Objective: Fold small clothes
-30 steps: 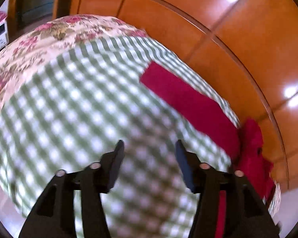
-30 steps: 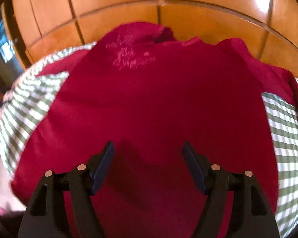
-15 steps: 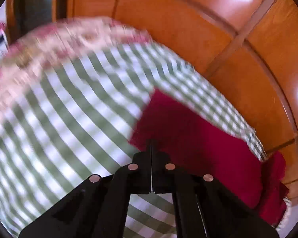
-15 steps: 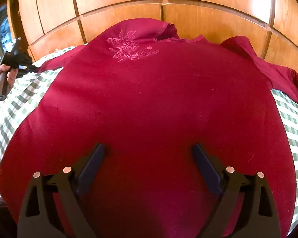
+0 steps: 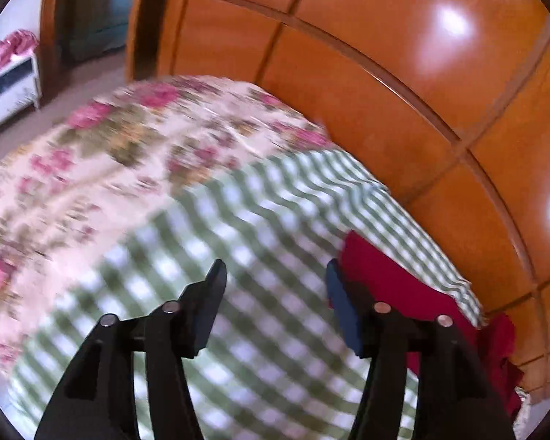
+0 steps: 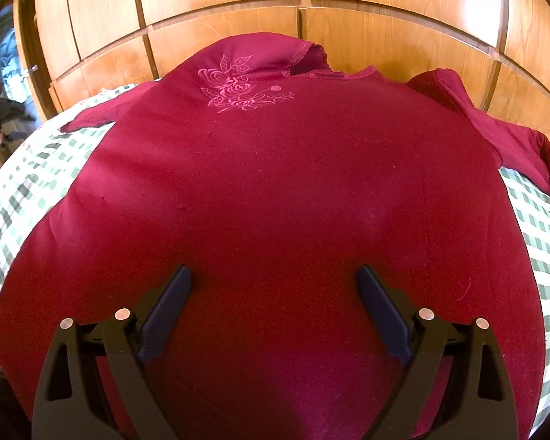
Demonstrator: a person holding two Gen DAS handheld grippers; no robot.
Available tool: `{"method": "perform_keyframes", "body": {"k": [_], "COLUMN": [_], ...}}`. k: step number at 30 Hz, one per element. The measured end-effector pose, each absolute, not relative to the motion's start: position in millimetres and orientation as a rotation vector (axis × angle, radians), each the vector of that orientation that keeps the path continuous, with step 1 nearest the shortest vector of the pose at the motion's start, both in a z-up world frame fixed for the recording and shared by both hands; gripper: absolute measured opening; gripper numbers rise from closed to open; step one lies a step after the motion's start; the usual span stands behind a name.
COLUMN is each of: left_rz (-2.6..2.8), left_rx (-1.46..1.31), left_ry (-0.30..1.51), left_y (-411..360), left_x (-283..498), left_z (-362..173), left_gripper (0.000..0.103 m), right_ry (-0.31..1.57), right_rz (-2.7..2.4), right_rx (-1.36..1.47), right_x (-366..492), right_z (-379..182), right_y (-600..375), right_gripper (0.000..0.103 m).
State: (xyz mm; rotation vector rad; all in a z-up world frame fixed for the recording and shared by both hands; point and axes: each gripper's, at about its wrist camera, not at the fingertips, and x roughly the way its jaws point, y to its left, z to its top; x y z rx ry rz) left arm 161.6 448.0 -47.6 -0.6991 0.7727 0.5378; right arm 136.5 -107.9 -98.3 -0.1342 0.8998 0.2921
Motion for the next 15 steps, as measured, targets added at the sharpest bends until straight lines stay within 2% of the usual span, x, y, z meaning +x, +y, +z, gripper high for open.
{"method": "perform_keyframes", "body": {"k": [7, 8, 9, 11, 15], "left_rz": [0.419, 0.419, 0.422, 0.433, 0.521], "left_rx": [-0.688, -0.676, -0.647, -0.601, -0.542], "left_ry": [0.868, 0.893, 0.932, 0.931, 0.811], "left_y": [411, 407, 402, 396, 407], "left_x": [221, 228, 237, 240, 224], "left_z": [-78, -84, -91, -87, -46], "left_gripper": [0.055, 0.040, 0.010, 0.008, 0.008], "right_ry": [0.899, 0.899, 0.900, 0.902, 0.902], "right_rz": [0.290, 0.289, 0.288, 0.286, 0.286], "right_rx": [-0.136, -0.137, -0.140, -0.143, -0.143], "right_x": [137, 137, 137, 138, 138], "right_z": [-99, -99, -99, -99, -99], "right_y": [-108, -107, -107, -106, -107], "right_gripper": [0.092, 0.093, 0.093, 0.093, 0.094]}}
